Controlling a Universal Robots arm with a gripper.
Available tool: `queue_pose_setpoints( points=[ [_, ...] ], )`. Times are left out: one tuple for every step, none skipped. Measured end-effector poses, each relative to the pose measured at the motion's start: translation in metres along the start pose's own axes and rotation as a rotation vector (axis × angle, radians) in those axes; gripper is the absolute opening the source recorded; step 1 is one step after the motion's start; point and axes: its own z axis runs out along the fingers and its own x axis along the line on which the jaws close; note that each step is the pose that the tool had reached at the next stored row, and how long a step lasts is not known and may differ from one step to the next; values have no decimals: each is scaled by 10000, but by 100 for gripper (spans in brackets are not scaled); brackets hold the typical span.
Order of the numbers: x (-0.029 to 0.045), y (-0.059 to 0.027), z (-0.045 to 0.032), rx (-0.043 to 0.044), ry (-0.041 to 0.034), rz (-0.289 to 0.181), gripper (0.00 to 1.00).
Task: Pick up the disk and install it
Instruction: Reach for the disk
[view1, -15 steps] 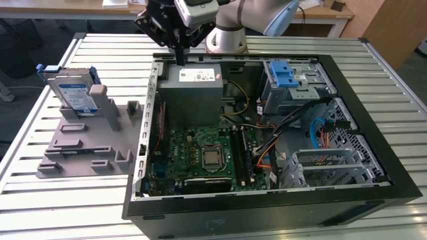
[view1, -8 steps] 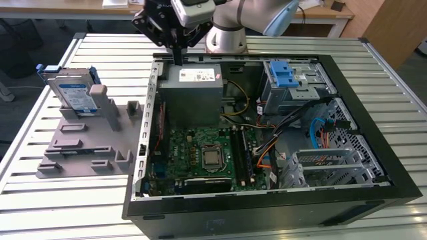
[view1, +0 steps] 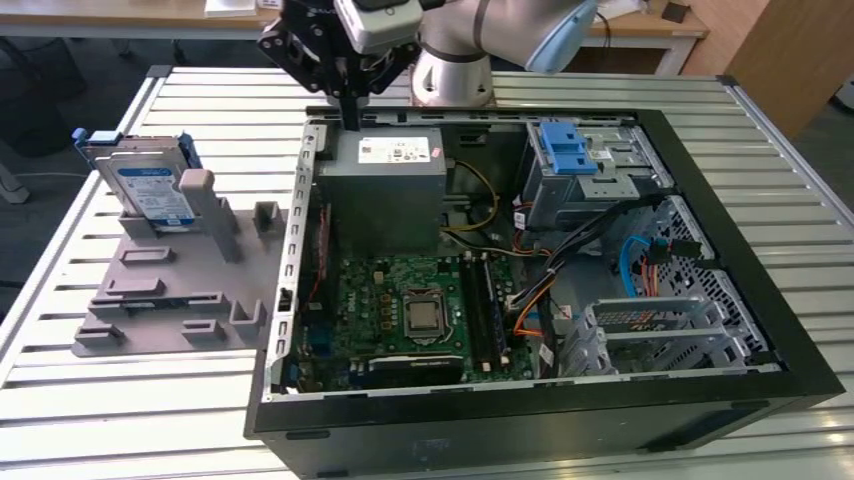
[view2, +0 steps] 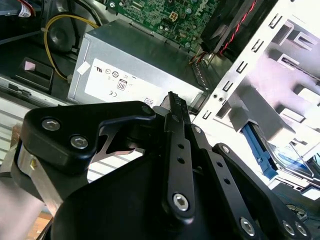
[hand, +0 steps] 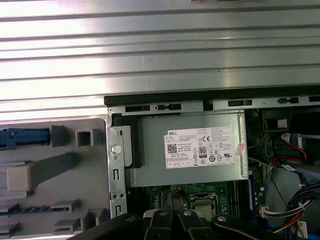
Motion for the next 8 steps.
queue_pose_setpoints(
  points=[
    [6, 0, 0, 0, 0, 0, 11],
    [14, 1, 1, -1, -1, 0, 11],
    [22, 1, 0, 0, 0, 0, 11],
    [29, 1, 1, 0, 0, 1, 11],
    [37, 2, 1, 0, 0, 1, 11],
    [44, 2, 1, 0, -1, 1, 11],
    [52, 2, 1, 0, 0, 1, 11],
    [59, 2, 1, 0, -1, 0, 11]
  ],
)
